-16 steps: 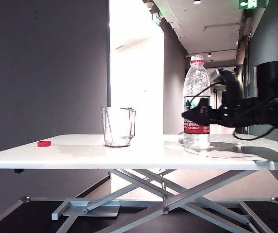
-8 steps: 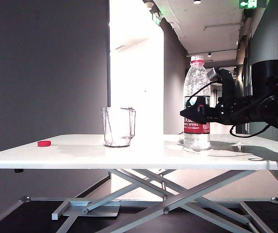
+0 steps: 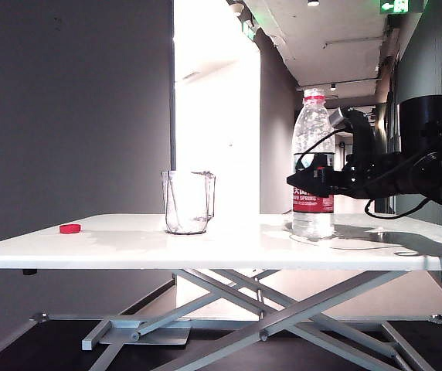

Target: Pick up the mineral water bottle on the table and pour water into the mug until it's half full.

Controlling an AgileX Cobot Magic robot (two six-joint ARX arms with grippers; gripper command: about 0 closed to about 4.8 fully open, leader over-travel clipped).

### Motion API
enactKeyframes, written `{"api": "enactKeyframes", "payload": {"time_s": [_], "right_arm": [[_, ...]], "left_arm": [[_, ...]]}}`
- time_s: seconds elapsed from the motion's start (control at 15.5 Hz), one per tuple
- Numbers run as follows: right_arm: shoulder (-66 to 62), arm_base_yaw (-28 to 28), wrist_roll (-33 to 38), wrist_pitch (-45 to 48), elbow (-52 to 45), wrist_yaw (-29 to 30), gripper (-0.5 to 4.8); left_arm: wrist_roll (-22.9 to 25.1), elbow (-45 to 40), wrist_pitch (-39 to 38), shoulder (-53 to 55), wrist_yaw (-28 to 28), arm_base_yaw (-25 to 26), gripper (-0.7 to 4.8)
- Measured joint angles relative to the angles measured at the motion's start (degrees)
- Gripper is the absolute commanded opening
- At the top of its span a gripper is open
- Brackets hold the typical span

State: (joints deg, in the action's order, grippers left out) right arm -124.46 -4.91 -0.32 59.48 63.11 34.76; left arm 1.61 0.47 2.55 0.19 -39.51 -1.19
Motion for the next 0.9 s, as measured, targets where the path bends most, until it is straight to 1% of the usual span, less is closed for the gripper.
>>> {"api": "enactKeyframes", "payload": {"time_s": [0.06, 0.52, 0.77, 0.84, 0.9], "right_arm": [[0.0, -0.02, -0.09, 0.09, 0.0, 0.02, 2.12], [0.11, 0.02, -0.13, 0.09, 0.0, 0.72, 2.05], [2.51, -0.33, -0.92, -3.61, -0.17, 0.83, 2.05], [3.43, -0.5, -1.77, -4.96, -0.17, 0.55, 2.04], [4.66, -1.07, -4.24, -7.1, 0.13, 0.37, 2.04]], "left_arm": [[0.0, 0.0, 0.0, 0.0, 0.0, 0.0, -0.05], [0.0, 0.0, 0.0, 0.0, 0.0, 0.0, -0.05], [0.0, 0.0, 0.0, 0.0, 0.0, 0.0, -0.05], [0.0, 0.0, 0.0, 0.0, 0.0, 0.0, -0.05], [0.0, 0.0, 0.0, 0.0, 0.0, 0.0, -0.05]]}}
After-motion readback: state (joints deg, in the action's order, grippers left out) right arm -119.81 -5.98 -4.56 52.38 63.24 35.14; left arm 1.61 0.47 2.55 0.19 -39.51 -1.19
